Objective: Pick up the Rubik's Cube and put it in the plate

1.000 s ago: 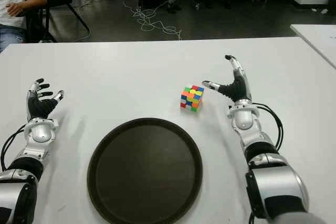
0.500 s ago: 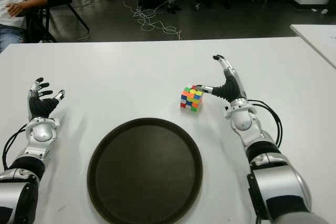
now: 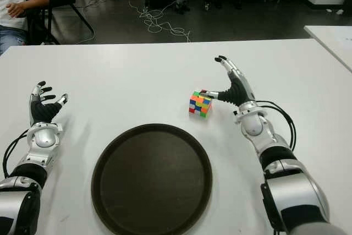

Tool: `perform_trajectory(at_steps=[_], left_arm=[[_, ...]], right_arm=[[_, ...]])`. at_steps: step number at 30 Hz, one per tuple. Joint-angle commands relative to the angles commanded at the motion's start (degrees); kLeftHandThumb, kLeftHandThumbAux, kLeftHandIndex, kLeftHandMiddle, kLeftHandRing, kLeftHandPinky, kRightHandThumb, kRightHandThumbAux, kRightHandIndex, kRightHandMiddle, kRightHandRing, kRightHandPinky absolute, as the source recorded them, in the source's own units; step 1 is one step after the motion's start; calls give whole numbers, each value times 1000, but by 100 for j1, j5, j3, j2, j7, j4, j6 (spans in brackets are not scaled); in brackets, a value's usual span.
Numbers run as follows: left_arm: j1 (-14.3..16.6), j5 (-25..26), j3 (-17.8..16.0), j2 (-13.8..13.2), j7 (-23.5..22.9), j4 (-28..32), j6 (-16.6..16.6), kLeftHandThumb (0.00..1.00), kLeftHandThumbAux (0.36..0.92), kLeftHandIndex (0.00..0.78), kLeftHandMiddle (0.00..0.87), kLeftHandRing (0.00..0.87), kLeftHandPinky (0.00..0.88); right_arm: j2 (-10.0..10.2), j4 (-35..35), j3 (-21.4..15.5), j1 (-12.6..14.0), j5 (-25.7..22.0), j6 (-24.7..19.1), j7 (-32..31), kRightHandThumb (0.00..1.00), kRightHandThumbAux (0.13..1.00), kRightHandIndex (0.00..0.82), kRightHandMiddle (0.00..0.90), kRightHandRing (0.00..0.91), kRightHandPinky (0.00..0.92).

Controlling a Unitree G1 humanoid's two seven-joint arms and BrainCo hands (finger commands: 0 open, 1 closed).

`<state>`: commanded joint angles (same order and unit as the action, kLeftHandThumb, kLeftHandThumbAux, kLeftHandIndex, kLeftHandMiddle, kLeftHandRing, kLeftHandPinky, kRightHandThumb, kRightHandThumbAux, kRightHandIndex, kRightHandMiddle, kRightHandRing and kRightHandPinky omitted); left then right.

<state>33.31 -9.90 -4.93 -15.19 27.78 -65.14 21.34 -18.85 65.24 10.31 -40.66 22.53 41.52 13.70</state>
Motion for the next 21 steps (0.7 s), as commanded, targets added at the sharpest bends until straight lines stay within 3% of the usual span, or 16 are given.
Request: perform_trajectory(at_steps=[5, 13, 21], left_arm=[[-7, -12, 10, 6, 31, 8, 4, 97, 769, 135, 196, 231, 299], [1, 3, 5, 21, 44, 12, -49, 85, 763, 138, 214, 252, 313], [-1, 26, -13, 36, 53, 26, -43, 92, 767, 145, 234, 282, 347]], right_arm=[[-12, -134, 38, 8, 14, -101, -105, 0, 589, 56, 82, 159, 221], [22, -359, 139, -26, 46, -448, -273, 0, 646, 32, 41, 75, 127], [46, -477, 198, -59, 23, -657, -519, 0, 633, 38, 42, 51, 80]])
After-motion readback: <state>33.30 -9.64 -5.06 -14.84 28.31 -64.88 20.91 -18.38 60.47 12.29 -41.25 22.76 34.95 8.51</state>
